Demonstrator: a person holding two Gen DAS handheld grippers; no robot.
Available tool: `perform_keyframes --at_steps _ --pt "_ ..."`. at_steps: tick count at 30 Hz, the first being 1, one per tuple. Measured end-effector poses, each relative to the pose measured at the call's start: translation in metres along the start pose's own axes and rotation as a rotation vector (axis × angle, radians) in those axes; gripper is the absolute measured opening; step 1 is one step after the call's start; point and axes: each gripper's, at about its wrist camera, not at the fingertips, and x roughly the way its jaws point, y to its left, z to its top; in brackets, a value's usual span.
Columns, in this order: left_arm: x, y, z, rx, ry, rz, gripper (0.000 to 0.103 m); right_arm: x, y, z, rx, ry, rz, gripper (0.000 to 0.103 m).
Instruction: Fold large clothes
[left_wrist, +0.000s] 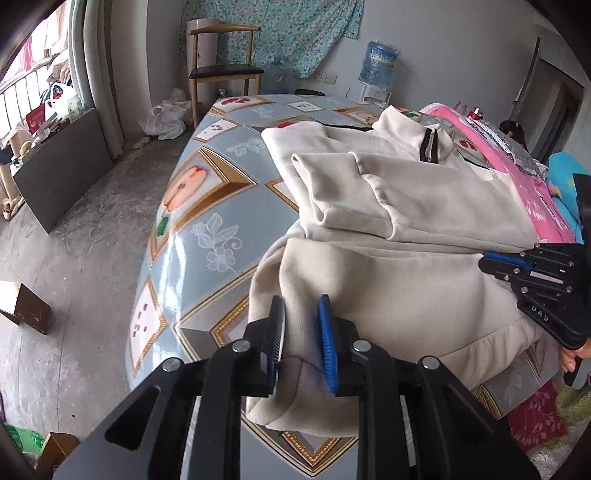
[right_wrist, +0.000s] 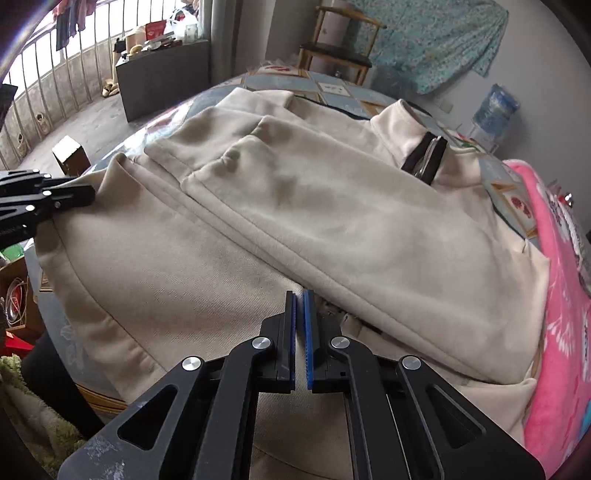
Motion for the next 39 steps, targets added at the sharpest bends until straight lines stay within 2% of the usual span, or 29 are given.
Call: perform_keyframes --at_steps 3,5,7,9,11,13,14,17,21,23,27,30,34,35,38,39 --pt "-0.023 -0.004 0.005 0.03 -0.095 -0.006 0.021 -0.002 0.001 -0.004 0.019 -0.013 -0.008 0.004" --pt "-0.034 -0.011 0.01 0.055 -0.135 -0.089 0.021 -0.004 -0.003 -0.005 0.059 -0.018 0.01 0.004" --pt "-0.034 -0.023 0.016 0.078 -0.108 -0.208 0.021 -0.004 -0.007 -0.005 0.096 -0.024 0.025 0.004" --pt "-0.016 -0.04 0.017 0.106 -0.018 -0.279 0.021 -0.005 -0.011 -0.006 0.146 -0.032 0.045 0.004" --pt "0.009 -0.056 0.012 0.154 0.066 -0.255 0.021 -0.005 -0.015 -0.008 0.193 -0.04 0.065 0.005" --pt "0.031 -0.065 0.004 0.195 0.104 -0.185 0.021 -0.006 -0.02 -0.01 0.238 -0.043 0.092 0.005" --pt "0.029 -0.067 0.003 0.201 0.071 -0.18 0.021 -0.008 -0.024 -0.011 0.259 -0.04 0.103 0.007" --pt "0.031 -0.068 0.006 0.184 0.093 -0.163 0.021 -0.032 -0.052 -0.022 0.384 -0.084 0.156 0.013" --pt "0.031 -0.065 0.006 0.162 0.087 -0.163 0.021 -0.071 -0.111 -0.052 0.581 -0.136 0.111 0.04" --pt "0.03 -0.066 0.005 0.17 0.082 -0.151 0.021 -0.076 -0.134 -0.07 0.636 -0.1 0.077 0.043" --pt "0.03 -0.068 0.004 0.184 0.077 -0.138 0.021 -0.065 -0.145 -0.087 0.615 0.013 -0.029 0.046" --pt "0.03 -0.067 0.003 0.179 0.075 -0.135 0.021 -0.05 -0.146 -0.093 0.641 0.052 -0.02 0.046" --pt "0.03 -0.071 0.002 0.2 0.068 -0.116 0.021 -0.027 -0.142 -0.093 0.603 0.107 -0.068 0.042" --pt "0.03 -0.072 0.001 0.208 0.064 -0.111 0.021 -0.026 -0.14 -0.093 0.594 0.095 -0.081 0.038" --pt "0.029 -0.073 -0.001 0.227 0.051 -0.099 0.021 -0.03 -0.14 -0.095 0.585 0.082 -0.112 0.006" --pt "0.029 -0.074 -0.002 0.232 0.043 -0.096 0.021 -0.032 -0.141 -0.096 0.593 0.075 -0.105 0.003"
